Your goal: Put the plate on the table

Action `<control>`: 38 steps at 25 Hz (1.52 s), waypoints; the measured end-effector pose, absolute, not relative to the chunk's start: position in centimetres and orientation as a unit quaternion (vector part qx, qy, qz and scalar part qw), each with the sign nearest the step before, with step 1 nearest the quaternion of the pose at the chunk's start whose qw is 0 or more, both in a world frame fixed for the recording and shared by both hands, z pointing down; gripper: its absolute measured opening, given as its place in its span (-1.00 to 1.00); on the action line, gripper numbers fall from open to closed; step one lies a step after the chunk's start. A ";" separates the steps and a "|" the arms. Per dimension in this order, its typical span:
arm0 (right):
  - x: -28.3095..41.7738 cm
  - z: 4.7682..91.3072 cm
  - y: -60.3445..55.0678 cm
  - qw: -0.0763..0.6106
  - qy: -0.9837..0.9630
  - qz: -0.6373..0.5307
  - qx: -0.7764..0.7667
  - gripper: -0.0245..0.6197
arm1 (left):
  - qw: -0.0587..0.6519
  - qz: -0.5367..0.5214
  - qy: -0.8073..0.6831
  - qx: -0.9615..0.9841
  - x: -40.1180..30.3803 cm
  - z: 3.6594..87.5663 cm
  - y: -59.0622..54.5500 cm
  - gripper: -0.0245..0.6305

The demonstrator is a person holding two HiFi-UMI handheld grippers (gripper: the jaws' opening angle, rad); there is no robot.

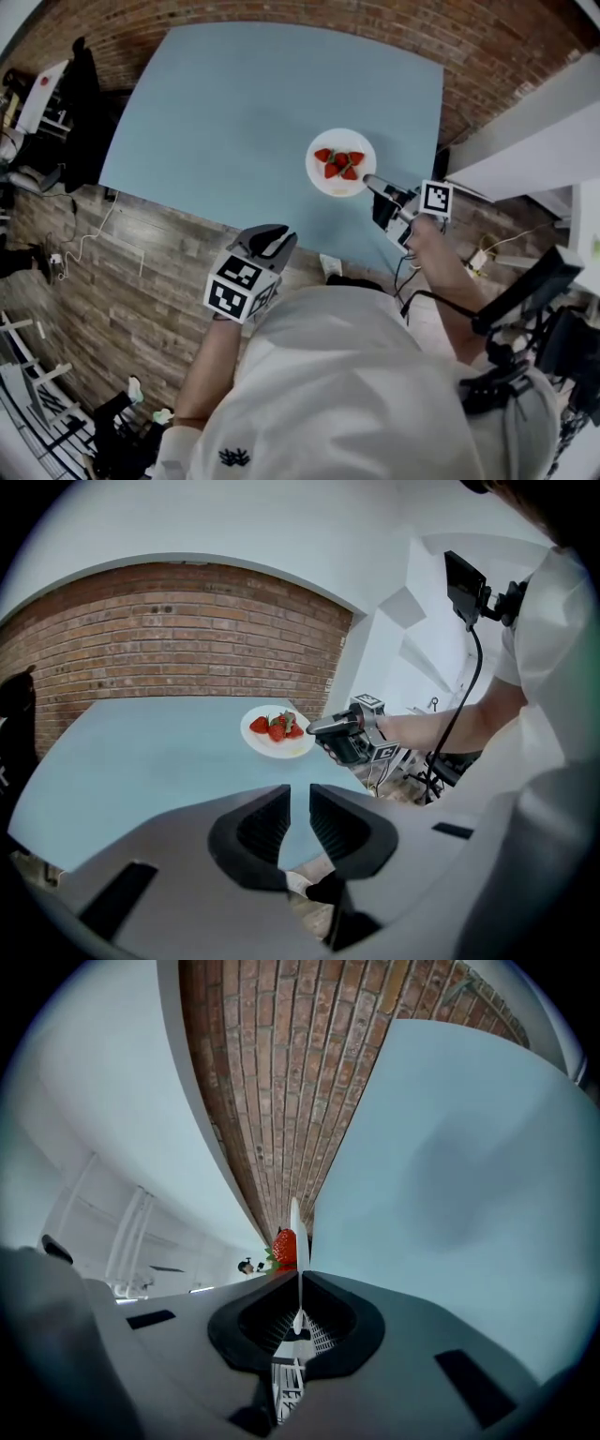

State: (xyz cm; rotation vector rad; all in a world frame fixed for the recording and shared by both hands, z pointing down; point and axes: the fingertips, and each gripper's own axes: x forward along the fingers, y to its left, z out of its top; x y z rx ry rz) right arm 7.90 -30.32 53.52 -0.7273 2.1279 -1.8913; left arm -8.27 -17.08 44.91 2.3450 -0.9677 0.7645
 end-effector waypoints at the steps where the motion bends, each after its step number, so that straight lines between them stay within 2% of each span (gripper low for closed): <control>1: 8.4 54.1 -31.3 0.103 0.716 -0.644 -0.251 -0.87 | 0.244 0.282 -0.354 0.858 -7.9 45.0 -17.8 -0.72; 13: 12.6 58.4 -43.1 0.130 0.674 -0.669 -0.286 -0.87 | 0.267 0.313 -0.338 0.846 -4.6 46.1 -25.5 -0.72; 19: 13.0 59.1 -44.4 0.151 0.664 -0.671 -0.295 -0.87 | 0.272 0.327 -0.329 0.843 -4.2 46.5 -24.6 -0.72; 38: 13.8 63.8 -48.0 0.151 0.635 -0.682 -0.330 -0.87 | 0.294 0.335 -0.340 0.828 -5.8 47.4 -22.9 -0.72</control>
